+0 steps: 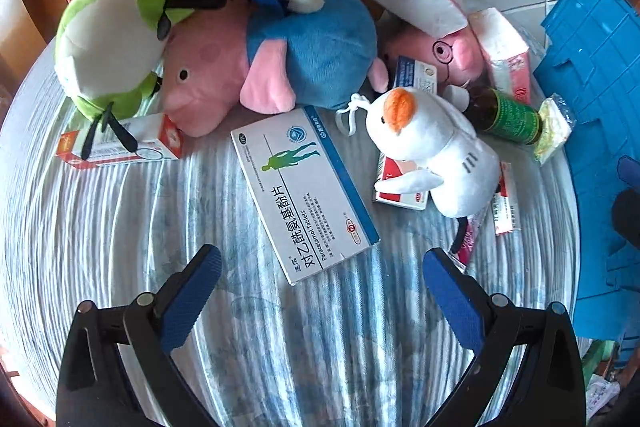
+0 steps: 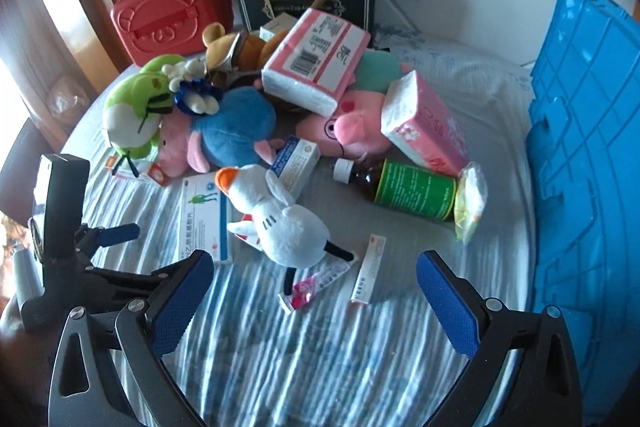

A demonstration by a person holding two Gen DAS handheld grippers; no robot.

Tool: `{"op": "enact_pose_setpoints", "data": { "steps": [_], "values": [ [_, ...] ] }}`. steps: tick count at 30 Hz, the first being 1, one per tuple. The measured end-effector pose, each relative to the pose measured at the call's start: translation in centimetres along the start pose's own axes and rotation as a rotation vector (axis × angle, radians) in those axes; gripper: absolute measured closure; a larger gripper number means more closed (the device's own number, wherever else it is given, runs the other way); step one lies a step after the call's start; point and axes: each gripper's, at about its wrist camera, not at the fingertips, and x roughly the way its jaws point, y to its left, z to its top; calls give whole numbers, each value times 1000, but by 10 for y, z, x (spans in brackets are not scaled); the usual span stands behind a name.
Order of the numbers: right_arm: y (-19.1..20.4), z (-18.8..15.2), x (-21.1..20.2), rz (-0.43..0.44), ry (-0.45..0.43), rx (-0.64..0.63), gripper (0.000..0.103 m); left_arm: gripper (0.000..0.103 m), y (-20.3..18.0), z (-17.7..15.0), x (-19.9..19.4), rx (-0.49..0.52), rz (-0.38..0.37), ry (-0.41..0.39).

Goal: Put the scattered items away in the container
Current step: 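Grasp the white paracetamol box with the left tool while the right tool grasps the white duck plush, then lift the paracetamol box and white duck plush off the bed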

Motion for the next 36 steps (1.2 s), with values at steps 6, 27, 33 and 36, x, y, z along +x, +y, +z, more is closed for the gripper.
{"op": "enact_pose_setpoints", "data": {
  "steps": [6,27,33,36],
  "values": [
    [8,1,63,-1,58,-43,0,3,6,1,37,-32,22,0],
    [23,-5,118,38,166,-83,39,31,41,-12,28,12,-80,-32],
    [24,-14,111,36,178,-80,39,24,33,-8,32,4,-24,-37],
    [21,-17,110,35,181,-65,39,24,27,-5,37,11,13,-34]
  ]
}}
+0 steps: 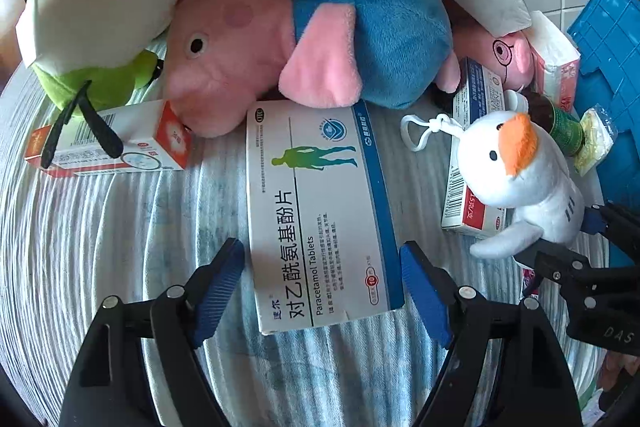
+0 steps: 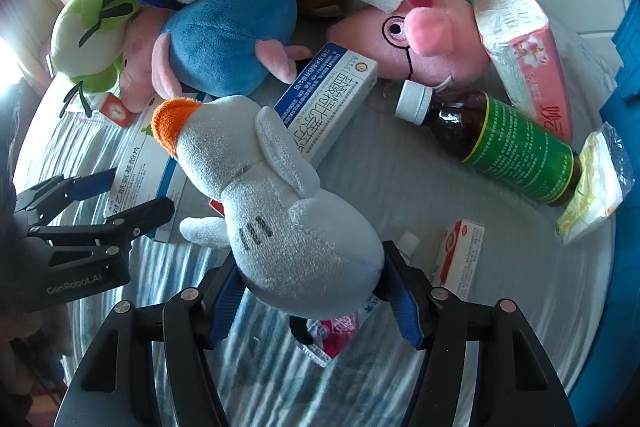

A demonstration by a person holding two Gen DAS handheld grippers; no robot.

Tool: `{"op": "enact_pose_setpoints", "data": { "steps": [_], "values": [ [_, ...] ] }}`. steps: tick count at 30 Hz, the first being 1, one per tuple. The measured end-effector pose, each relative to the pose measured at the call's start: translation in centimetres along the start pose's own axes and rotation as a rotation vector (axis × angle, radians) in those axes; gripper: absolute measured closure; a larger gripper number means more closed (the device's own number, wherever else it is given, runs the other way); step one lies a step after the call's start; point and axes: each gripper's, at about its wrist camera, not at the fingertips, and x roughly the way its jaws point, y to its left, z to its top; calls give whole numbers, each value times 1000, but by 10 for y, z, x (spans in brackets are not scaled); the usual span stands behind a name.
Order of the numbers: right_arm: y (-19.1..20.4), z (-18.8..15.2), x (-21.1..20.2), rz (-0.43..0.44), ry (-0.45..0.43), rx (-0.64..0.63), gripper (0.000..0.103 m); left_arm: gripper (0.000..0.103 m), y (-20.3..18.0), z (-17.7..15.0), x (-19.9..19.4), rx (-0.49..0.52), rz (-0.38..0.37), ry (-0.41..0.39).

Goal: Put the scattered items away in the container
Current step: 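Lift the paracetamol box and white duck plush off the bed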

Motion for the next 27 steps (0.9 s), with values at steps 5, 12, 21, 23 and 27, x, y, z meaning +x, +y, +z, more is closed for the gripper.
{"op": "enact_pose_setpoints", "data": {
  "steps": [5,12,21,23,27],
  "values": [
    [-1,-1,0,8,7,-1,39,24,-11,3,6,50,53,13],
    [1,-7,-10,29,6,10,40,30,-6,-12,-3,60,54,18],
    [12,-17,-30,64,-1,4,41,30,1,-42,-37,35,61,2],
    [16,-19,-35,72,-3,0,41,30,2,-47,-48,33,61,-6],
    [26,-22,-49,92,-15,-1,41,30,7,-52,-73,26,66,-29]
  ]
}}
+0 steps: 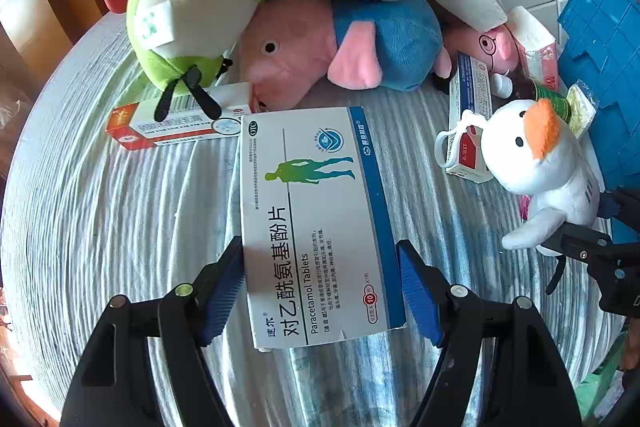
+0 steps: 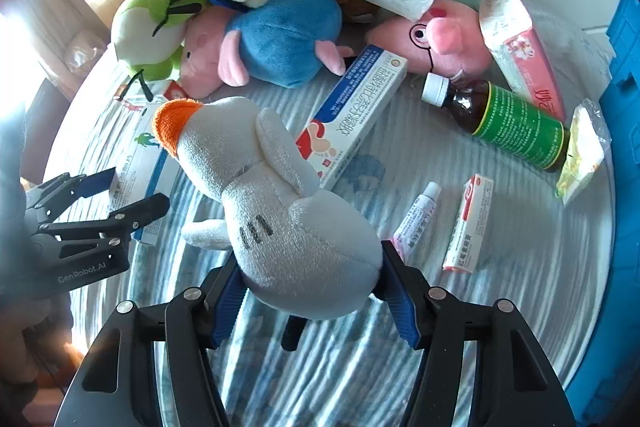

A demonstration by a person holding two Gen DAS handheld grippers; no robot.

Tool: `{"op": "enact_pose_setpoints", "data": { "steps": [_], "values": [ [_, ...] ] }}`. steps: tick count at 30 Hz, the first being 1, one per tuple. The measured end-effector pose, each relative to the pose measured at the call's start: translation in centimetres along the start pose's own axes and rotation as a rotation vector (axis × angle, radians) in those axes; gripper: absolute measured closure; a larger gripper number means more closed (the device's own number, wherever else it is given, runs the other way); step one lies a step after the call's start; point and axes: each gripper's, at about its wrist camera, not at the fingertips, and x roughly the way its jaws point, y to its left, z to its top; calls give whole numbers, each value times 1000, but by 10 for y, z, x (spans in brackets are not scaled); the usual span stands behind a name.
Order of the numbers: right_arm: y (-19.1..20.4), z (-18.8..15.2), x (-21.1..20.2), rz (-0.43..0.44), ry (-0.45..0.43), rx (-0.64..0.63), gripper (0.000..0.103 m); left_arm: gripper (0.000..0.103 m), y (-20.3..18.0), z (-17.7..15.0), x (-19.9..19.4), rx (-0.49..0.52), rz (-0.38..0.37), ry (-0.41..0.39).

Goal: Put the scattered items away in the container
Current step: 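Lift the paracetamol box and white duck plush off the bed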

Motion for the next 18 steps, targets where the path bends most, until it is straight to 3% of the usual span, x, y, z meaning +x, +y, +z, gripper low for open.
{"op": "enact_pose_setpoints", "data": {
  "steps": [6,18],
  "values": [
    [19,1,-31,24,-41,-25,41,30,30,18,-40,-17,14,-48],
    [53,9,-116,51,-137,-73,41,30,44,41,-152,-25,17,-187]
  ]
}}
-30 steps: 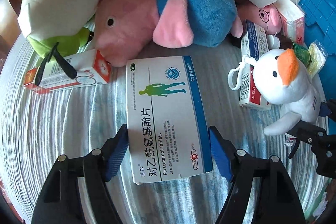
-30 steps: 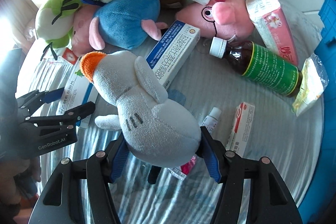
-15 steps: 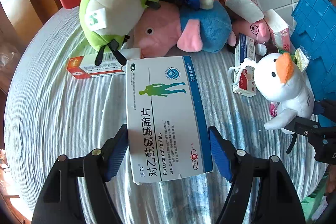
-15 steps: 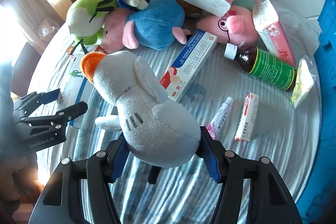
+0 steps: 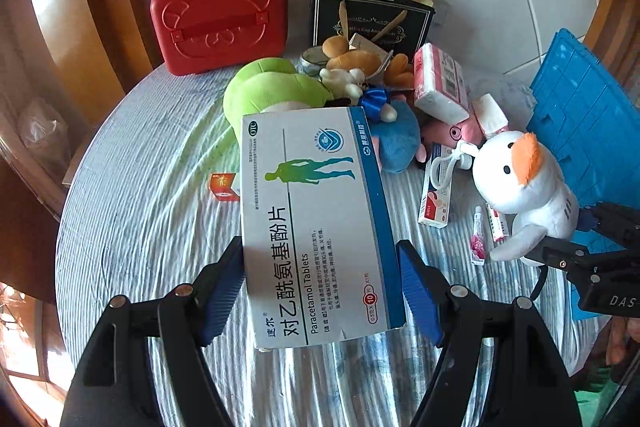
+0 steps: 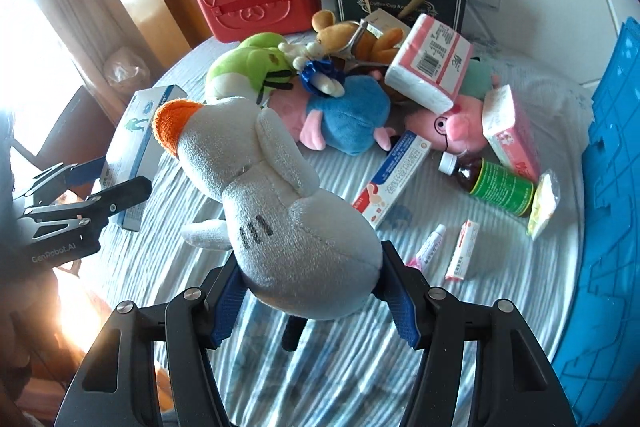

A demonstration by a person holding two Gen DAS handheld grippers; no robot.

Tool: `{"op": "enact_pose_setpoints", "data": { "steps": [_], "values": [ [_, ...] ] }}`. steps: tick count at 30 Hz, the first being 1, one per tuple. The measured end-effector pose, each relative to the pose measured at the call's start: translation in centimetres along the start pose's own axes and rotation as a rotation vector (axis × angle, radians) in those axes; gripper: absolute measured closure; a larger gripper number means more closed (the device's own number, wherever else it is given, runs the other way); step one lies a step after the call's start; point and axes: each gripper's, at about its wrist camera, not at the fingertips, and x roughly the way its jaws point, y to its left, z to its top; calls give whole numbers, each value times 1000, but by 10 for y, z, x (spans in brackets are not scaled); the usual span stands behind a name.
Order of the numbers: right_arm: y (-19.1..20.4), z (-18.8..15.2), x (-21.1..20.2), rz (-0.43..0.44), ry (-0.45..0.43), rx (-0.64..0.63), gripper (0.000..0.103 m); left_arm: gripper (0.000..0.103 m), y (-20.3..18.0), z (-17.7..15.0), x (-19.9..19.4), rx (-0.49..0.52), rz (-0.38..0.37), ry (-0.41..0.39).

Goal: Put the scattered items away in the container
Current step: 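Lift the paracetamol box and white duck plush off the bed, then carry the paracetamol box and duck plush over the blue crate with both tools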

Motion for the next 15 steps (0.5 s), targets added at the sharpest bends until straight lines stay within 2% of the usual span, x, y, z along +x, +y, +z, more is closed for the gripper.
{"op": "enact_pose_setpoints", "data": {
  "steps": [7,15],
  "values": [
    [15,9,-46,15,-66,-43,41,30,0,12,-42,-3,4,-69],
    [22,13,-96,31,-155,-33,41,30,-12,29,-96,11,-17,-154]
  ]
}}
